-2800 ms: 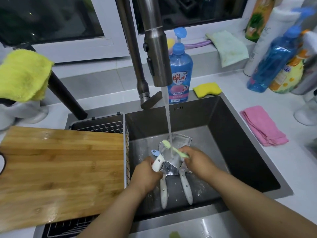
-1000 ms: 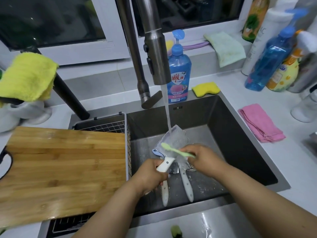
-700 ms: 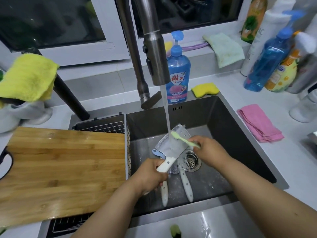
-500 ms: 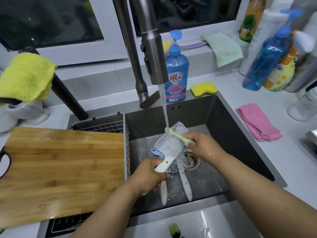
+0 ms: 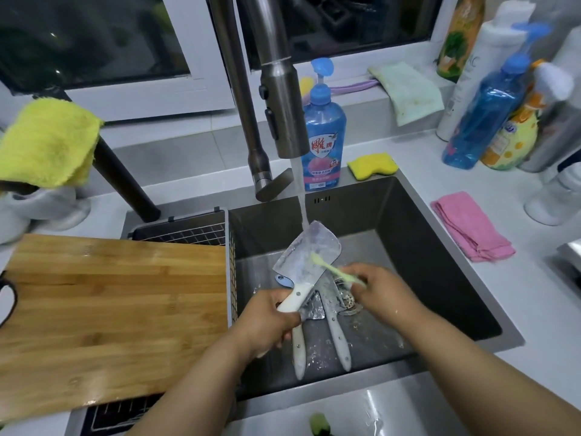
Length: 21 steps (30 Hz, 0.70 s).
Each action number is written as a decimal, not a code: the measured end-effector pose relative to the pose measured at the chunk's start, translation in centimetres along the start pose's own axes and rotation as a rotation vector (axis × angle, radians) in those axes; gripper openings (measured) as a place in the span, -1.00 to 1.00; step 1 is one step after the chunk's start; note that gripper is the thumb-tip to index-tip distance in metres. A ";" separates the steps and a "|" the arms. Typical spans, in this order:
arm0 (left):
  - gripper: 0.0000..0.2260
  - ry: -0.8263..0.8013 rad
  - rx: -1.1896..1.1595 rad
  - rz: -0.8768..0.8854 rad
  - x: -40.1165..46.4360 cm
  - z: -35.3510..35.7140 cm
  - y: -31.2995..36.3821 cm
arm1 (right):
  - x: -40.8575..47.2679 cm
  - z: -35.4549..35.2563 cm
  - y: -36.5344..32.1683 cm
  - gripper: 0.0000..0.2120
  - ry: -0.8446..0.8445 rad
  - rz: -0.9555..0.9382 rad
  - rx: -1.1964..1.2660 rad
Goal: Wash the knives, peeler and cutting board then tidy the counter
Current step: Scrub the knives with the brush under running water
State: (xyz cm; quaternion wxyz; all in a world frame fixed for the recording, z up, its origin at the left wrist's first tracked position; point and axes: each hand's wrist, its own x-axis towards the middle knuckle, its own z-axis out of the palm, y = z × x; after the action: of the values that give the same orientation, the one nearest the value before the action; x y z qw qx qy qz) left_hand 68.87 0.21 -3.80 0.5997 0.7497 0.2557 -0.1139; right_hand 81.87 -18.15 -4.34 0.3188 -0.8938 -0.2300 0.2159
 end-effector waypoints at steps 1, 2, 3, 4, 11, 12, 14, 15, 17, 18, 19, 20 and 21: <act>-0.91 0.000 0.000 0.000 0.0 0.0 -0.1 | 0.6 -0.6 0.6 -0.70 0.049 0.044 -0.025; -0.92 0.002 -0.002 -0.002 0.0 0.0 -0.1 | 1.0 -1.0 1.1 -0.70 0.075 0.071 -0.048; -0.92 0.005 -0.004 -0.007 0.0 0.0 -0.2 | 1.2 -1.1 1.5 -0.71 0.070 0.070 -0.056; -0.91 0.013 -0.010 -0.012 0.1 0.0 -0.2 | 1.1 -1.0 1.4 -0.72 0.037 0.054 -0.045; -0.86 0.021 -0.013 -0.026 0.5 -0.3 -0.1 | 1.0 0.0 0.5 -0.68 0.005 0.000 -0.025; -0.87 0.020 -0.016 -0.028 0.5 -0.3 0.0 | 1.4 -0.2 0.7 -0.67 0.032 0.034 -0.049; -0.88 0.017 -0.017 -0.030 0.6 -0.3 0.1 | 1.5 -0.2 0.4 -0.68 0.027 0.026 -0.059; -0.88 0.019 -0.017 -0.026 0.7 -0.4 0.2 | 1.2 0.2 -0.2 -0.69 -0.004 -0.009 -0.038; -0.87 0.022 -0.016 -0.010 0.9 -0.3 0.3 | 0.6 1.2 -1.3 -0.70 -0.079 -0.084 0.017; -0.85 0.026 -0.013 -0.005 0.9 -0.3 0.3 | 0.6 1.6 -1.5 -0.70 -0.094 -0.105 0.027; -0.82 0.033 -0.004 -0.002 1.0 -0.3 0.3 | 1.0 1.5 -1.7 -0.70 -0.082 -0.105 0.018; -0.78 0.040 0.016 -0.003 1.0 -0.3 0.3 | 1.5 1.2 -1.6 -0.69 -0.053 -0.083 -0.007; -0.74 0.045 0.047 -0.003 1.1 -0.4 0.2 | 2.1 0.7 -1.4 -0.68 -0.014 -0.042 -0.045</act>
State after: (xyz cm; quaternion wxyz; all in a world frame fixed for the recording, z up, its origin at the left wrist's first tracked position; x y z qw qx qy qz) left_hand 69.88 0.79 -4.04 0.5760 0.7654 0.2674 -0.1039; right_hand 82.77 -15.71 -4.35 0.3014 -0.8942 -0.2557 0.2104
